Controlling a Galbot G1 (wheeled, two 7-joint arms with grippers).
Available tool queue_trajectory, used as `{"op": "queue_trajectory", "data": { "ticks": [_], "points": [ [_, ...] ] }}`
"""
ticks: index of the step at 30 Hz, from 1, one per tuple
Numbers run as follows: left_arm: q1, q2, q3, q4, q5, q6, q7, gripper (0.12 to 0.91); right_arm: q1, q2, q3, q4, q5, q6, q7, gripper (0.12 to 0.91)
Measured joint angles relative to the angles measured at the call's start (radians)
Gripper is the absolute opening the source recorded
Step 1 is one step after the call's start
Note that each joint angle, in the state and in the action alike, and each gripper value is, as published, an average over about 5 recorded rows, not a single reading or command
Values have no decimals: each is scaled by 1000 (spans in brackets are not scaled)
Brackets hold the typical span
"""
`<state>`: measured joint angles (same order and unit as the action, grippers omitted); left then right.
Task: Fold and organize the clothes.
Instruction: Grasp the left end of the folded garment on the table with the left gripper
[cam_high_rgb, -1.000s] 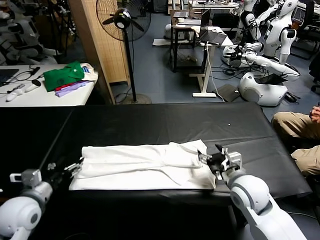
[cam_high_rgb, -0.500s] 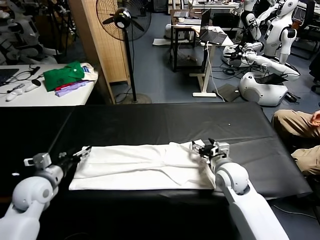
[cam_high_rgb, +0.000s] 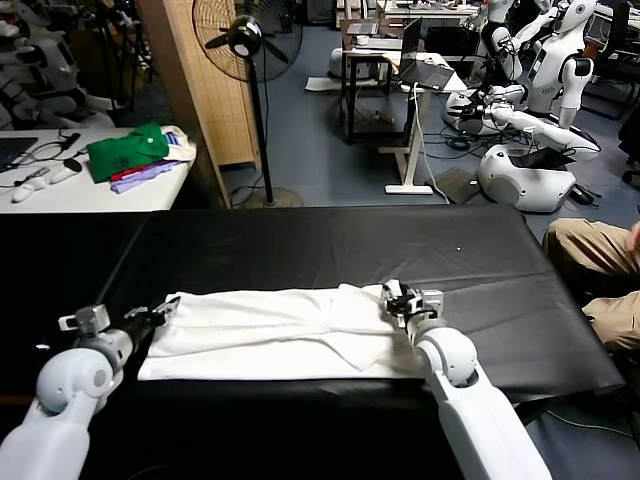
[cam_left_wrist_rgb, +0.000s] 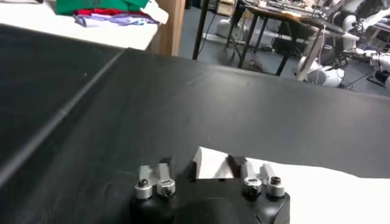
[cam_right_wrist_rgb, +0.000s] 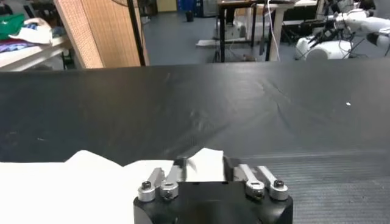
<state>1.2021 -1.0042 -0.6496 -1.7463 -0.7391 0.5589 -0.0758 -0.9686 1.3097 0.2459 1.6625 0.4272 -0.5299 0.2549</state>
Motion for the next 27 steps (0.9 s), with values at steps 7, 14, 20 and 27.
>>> {"op": "queue_trajectory", "data": {
  "ticks": [7, 14, 20, 27],
  "points": [
    [20, -24, 16, -4, 206, -94, 6, 128, -36, 25, -15, 19, -58, 41, 90, 137],
    [33, -27, 9, -23, 268, -114, 19, 127, -66, 10, 1, 62, -59, 38, 54, 152],
    [52, -14, -14, -47, 246, -115, 21, 266, -101, -32, 33, 134, -53, 35, 11, 406],
    [99, 6, -60, -90, 139, -88, 18, 660, -157, -84, 75, 250, -23, 24, -7, 751]
  ]
}}
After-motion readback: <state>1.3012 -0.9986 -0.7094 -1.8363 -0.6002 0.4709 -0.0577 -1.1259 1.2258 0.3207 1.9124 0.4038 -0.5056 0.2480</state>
